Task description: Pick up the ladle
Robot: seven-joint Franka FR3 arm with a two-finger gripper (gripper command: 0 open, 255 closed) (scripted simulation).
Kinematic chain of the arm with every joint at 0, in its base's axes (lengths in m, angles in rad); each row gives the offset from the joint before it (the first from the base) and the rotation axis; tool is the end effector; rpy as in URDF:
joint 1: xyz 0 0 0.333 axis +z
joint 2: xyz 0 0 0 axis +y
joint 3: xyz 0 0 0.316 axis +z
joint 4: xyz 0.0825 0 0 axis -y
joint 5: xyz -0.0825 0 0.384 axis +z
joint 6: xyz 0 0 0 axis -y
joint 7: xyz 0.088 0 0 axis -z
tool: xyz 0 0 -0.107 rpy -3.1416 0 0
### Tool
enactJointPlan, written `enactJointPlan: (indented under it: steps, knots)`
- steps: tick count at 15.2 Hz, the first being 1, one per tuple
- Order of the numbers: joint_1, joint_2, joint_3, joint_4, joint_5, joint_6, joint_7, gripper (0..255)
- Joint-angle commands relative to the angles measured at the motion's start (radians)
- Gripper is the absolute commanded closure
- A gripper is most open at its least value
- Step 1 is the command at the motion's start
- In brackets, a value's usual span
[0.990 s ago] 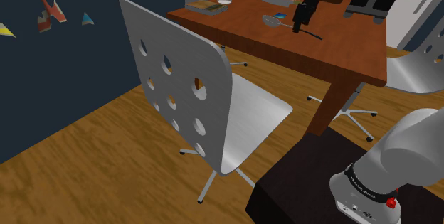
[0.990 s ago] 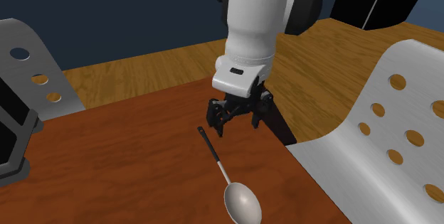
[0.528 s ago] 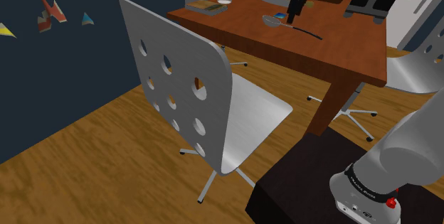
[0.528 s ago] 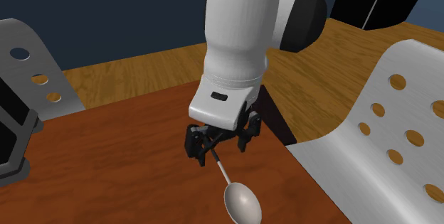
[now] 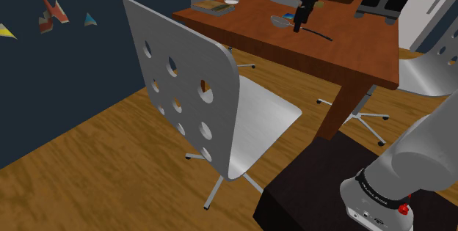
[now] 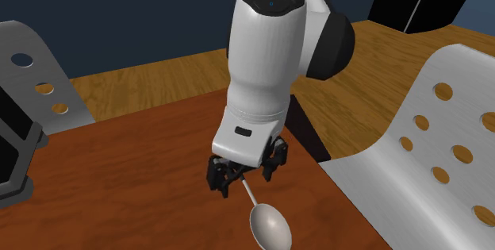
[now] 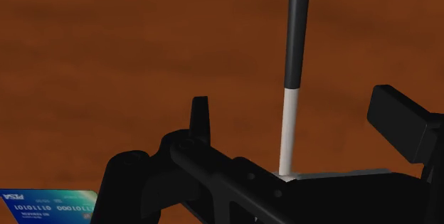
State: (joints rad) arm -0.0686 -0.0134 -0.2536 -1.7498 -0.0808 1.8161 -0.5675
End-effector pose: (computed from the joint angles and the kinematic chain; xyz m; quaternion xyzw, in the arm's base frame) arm 0.5355 -0.1866 0.5685 0.9900 0.1303 0.0195 0.0512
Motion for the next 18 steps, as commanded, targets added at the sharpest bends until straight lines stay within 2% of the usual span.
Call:
enactJointPlan:
  steps: [1, 10, 18]
  knots:
    - [0.000, 0.000, 0.000, -0.005, 0.000, 0.005, 0.001, 255]
    - [0.000, 0.000, 0.000, -0.006, 0.000, 0.007, 0.001, 255]
    - [0.000, 0.013, 0.000, 0.117, 0.005, -0.103, -0.009, 255]
